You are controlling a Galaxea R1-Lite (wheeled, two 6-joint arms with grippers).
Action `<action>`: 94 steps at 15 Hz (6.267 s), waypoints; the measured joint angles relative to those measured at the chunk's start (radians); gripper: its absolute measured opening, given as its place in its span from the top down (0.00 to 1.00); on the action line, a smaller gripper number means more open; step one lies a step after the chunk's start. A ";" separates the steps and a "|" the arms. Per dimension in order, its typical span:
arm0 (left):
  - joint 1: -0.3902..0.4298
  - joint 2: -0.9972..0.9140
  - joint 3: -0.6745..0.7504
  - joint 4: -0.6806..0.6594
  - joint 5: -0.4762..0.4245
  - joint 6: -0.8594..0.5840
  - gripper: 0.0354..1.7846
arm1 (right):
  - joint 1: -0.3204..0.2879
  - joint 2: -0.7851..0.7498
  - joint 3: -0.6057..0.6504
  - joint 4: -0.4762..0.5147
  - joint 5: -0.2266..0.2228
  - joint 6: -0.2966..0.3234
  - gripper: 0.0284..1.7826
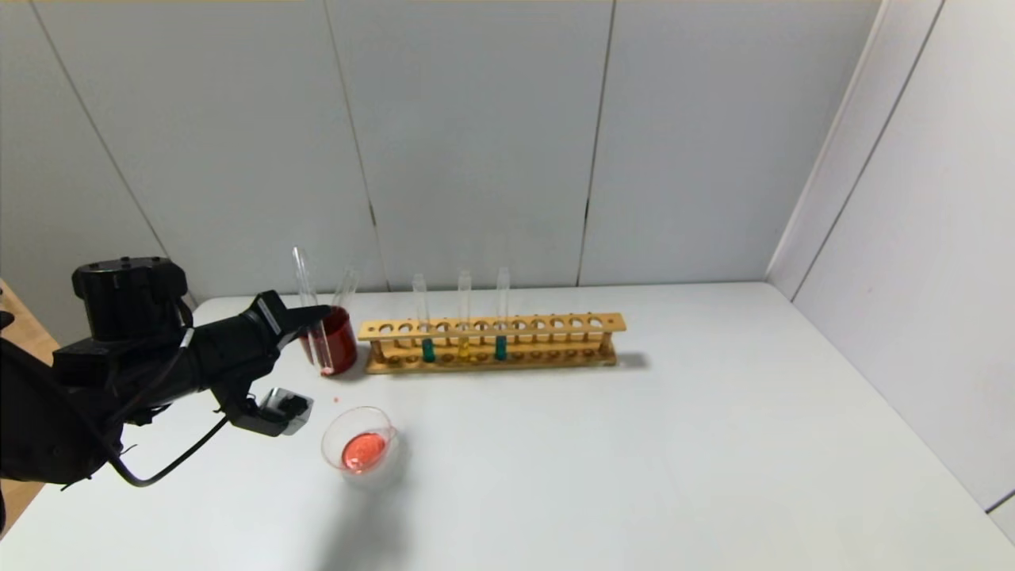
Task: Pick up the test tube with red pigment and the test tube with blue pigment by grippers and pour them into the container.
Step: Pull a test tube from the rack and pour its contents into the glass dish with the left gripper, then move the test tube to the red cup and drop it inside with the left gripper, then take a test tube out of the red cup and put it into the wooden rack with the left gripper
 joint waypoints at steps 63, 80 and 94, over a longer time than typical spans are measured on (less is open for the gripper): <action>0.034 0.274 -0.477 0.299 0.296 -2.348 0.53 | 0.000 0.000 0.000 0.000 0.000 0.000 0.02; -0.033 -0.132 -0.477 0.668 0.302 -2.287 0.02 | 0.000 0.000 0.000 0.000 0.000 0.000 0.02; -0.263 -0.190 -0.252 0.608 0.308 -2.265 0.02 | 0.000 0.000 0.000 0.000 0.000 0.000 0.02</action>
